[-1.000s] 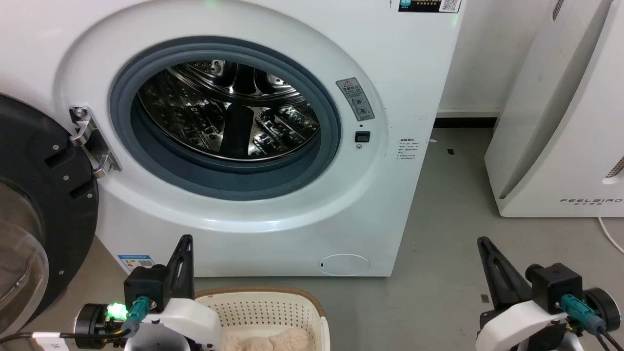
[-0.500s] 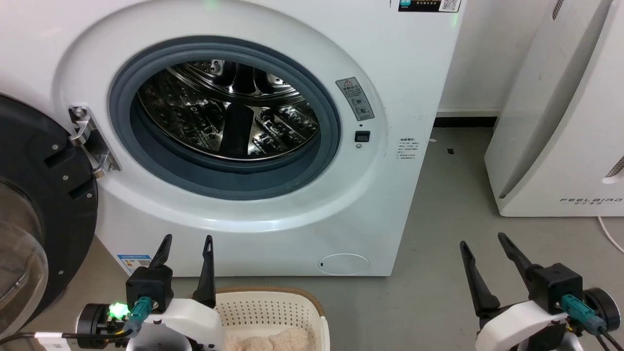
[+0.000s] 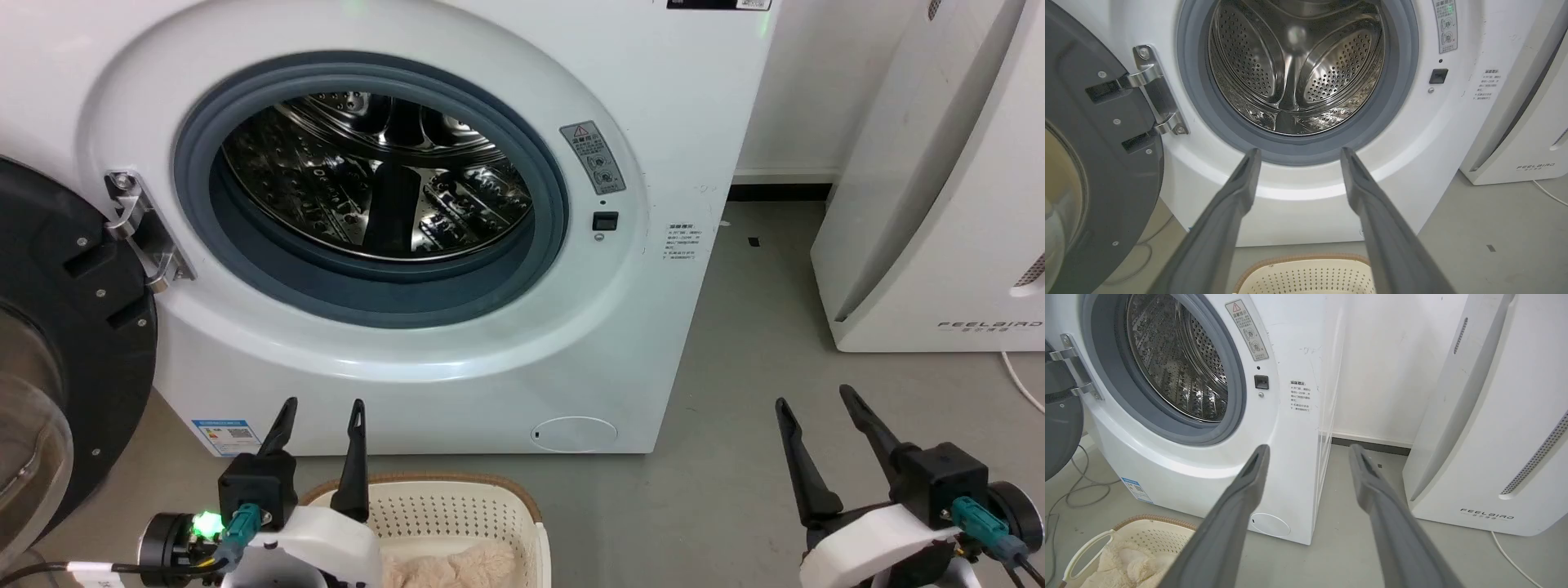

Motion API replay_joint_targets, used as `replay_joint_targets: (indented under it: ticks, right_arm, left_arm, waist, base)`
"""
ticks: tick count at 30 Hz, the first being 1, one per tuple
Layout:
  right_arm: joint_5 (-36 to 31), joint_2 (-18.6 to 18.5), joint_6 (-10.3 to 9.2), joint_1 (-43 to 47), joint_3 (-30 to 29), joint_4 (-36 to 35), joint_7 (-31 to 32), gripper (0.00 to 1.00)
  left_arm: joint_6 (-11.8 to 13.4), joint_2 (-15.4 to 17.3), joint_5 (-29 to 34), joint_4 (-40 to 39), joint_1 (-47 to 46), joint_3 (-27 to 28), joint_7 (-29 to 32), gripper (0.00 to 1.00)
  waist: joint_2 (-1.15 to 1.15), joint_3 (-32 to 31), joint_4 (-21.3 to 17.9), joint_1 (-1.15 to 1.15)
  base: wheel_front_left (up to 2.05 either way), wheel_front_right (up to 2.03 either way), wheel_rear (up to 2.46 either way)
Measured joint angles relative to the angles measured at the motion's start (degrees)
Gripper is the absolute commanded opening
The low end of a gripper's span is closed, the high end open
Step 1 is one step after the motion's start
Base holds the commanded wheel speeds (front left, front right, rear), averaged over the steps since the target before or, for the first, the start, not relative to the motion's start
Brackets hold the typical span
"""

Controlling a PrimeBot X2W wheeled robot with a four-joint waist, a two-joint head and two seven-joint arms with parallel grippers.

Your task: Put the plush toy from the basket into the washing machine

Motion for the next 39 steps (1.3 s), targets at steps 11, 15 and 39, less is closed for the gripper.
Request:
replay_joint_targets:
  ticks: [11, 15, 39]
  right_arm:
    - [0.85, 0.00, 0.00, -0.30, -0.87, -0.27, -1.34, 1.00]
    - [1.10, 0.00, 0.00, -0.69, -0.90, -0.40, -1.83, 1.00]
    - [3.86, 0.00, 0.00, -3.07, -0.68, -2.42, -4.61, 1.00]
  left_arm:
    - [-0.05, 0.00, -0.77, 3.83, -0.63, -1.04, -1.47, 1.00]
    - [-0.07, 0.02, -0.80, 6.05, -1.06, -1.34, -1.89, 1.00]
    - [-1.82, 1.85, -2.23, 25.21, -9.43, -3.58, -4.41, 1.00]
  waist:
    - [0.00, 2.30, -0.35, 0.00]
    - [0.00, 3.32, -0.56, 0.00]
    - [0.00, 10.96, -2.61, 0.00]
  base:
    - [0.00, 0.00, 0.00]
    - [0.00, 0.00, 0.00]
    - [0.00, 0.00, 0.00]
